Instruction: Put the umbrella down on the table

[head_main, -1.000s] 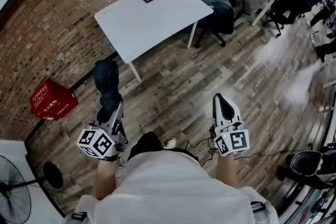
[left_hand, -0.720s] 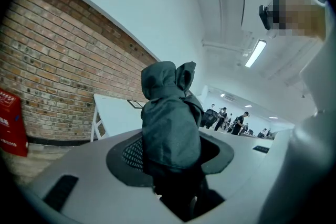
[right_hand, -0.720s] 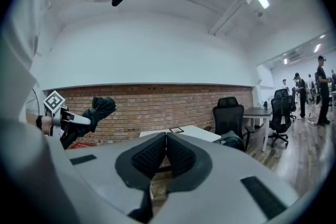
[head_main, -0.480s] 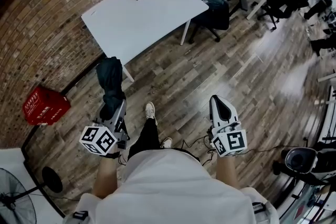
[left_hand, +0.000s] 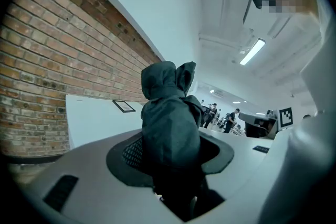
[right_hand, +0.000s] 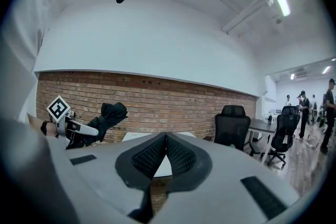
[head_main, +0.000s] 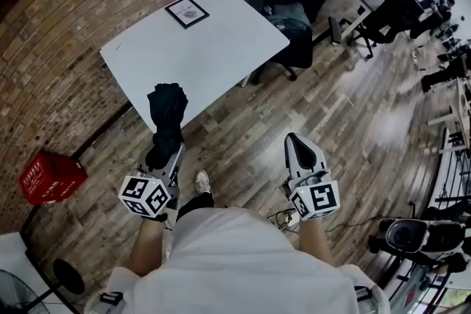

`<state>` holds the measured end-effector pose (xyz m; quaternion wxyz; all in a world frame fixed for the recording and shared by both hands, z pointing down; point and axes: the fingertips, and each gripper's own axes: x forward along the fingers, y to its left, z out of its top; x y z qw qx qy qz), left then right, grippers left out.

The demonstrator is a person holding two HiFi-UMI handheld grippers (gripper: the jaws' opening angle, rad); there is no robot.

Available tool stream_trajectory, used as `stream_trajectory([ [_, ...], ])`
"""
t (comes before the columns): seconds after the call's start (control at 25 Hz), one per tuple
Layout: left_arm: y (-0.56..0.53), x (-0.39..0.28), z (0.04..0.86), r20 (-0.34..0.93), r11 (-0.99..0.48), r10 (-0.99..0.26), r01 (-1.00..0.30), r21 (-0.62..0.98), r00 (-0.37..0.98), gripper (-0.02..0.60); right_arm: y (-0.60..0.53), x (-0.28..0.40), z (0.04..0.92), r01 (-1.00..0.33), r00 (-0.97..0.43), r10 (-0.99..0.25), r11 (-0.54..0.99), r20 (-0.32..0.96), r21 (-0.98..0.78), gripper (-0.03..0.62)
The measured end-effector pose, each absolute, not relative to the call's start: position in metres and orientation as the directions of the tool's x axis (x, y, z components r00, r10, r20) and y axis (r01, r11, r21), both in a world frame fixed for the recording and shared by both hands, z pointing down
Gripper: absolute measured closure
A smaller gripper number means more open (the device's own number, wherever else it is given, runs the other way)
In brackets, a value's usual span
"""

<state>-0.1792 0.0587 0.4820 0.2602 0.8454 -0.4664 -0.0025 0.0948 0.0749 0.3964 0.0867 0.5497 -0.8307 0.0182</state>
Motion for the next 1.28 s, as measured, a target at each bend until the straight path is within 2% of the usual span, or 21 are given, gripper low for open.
stream_trajectory([
  [0.28, -0.003, -0.186, 0.487, 0.228, -0.475, -0.746, -0.739, 0.477, 0.626, 0.362, 0.022, 0.07, 0.4, -0.932, -0.345, -0.92, 0.359, 0.188, 0.049, 0.574],
  [0.68, -0.045, -0.174, 0.487, 0.243, -0.479, -0.728, -0.729, 0.489, 0.641, 0.362, -0.027, 0.085, 0.406, -0.947, -0.315, -0.933, 0.322, 0.172, 0.011, 0.574],
  [1.28, -0.104, -0.168, 0.472, 0.249, -0.373, -0.825, -0.82, 0.434, 0.508, 0.362, -0.131, 0.111, 0.402, -0.908, -0.418, -0.899, 0.418, 0.13, -0.028, 0.574],
])
